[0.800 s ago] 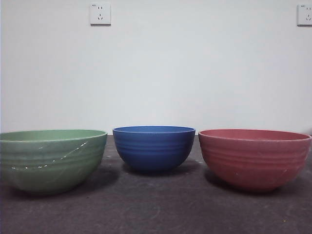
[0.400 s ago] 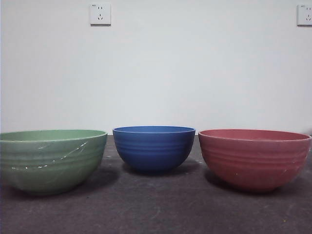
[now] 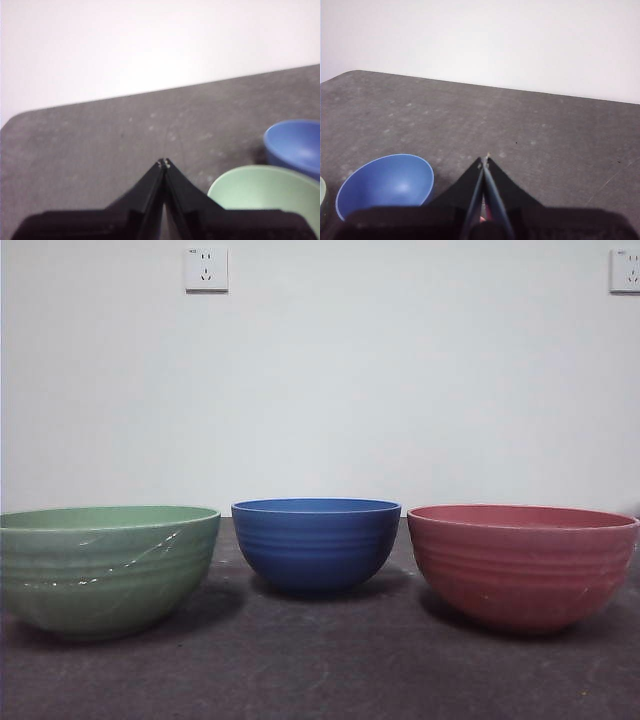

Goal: Pick up the green bowl on the top,put the green bowl on the left,pick up the red bowl in the middle,put the red bowl on the right

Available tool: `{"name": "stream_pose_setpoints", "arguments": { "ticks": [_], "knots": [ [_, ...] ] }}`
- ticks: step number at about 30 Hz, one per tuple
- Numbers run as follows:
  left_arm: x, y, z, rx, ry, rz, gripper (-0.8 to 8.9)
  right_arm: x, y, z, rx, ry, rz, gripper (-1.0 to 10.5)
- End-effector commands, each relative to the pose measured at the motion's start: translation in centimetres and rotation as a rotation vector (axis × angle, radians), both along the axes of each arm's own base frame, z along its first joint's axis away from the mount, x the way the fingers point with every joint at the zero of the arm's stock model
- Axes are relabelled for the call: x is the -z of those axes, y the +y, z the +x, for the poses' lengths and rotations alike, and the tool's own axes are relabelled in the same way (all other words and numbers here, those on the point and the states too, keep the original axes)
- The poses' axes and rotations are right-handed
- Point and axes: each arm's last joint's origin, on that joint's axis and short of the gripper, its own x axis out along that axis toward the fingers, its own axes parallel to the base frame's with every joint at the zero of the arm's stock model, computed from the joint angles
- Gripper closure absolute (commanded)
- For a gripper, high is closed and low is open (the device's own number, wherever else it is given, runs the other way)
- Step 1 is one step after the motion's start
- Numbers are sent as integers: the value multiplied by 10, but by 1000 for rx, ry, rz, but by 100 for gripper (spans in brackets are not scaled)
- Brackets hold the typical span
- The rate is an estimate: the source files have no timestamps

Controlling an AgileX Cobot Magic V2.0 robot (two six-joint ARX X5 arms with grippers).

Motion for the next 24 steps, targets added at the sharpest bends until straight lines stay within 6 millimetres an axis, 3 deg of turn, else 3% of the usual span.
{"name": "stream_pose_setpoints", "arguments": {
  "ticks": [1,6,12,24],
  "knots": [
    [24,1,9,-23,6,-9,816,1,0,0,5,0,13,941],
    [54,4,18,-70,82,-36,816,1,0,0,4,5,11,941],
    [73,5,21,-117,140,-58,816,1,0,0,5,6,11,941],
    [73,5,21,-109,137,-70,816,4,0,-1,5,34,-1,941]
  ]
}}
